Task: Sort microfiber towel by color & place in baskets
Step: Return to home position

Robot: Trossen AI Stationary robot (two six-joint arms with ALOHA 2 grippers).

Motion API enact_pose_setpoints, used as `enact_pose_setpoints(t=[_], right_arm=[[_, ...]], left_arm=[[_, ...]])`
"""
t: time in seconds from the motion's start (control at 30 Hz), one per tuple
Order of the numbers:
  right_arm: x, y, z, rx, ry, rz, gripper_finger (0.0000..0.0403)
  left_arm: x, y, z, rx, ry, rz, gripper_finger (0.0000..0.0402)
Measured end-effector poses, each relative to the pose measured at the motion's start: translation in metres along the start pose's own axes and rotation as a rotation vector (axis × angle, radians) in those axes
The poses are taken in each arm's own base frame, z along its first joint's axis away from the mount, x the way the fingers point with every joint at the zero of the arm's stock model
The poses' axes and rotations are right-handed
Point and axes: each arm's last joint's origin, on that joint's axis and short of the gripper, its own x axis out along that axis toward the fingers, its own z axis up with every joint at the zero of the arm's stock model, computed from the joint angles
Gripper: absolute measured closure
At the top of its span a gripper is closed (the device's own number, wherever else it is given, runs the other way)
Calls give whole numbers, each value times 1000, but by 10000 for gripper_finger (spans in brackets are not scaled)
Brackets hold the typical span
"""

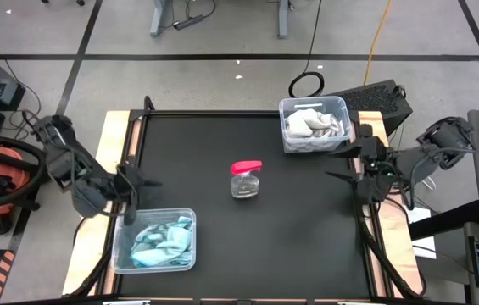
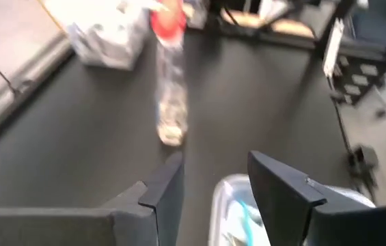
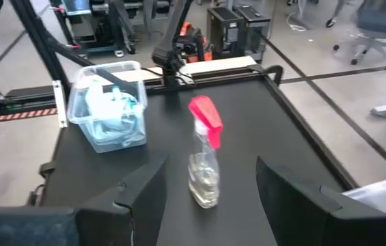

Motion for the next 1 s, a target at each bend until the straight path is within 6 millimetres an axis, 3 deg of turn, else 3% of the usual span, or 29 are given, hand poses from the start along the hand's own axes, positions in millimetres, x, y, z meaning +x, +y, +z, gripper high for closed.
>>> enact_pose_setpoints(t=[0.27, 0.7, 1.0], right_arm=[[-13, -22, -19, -11, -11, -27, 193], [-8, -63, -106, 131, -248, 51, 193], [-21, -104, -160, 286, -392, 47, 193]], left_arm=[[-12, 27, -7, -19, -130, 80, 233], [-8, 57, -31, -166, -255, 182, 233], [2, 70, -46, -269, -301, 266, 233]])
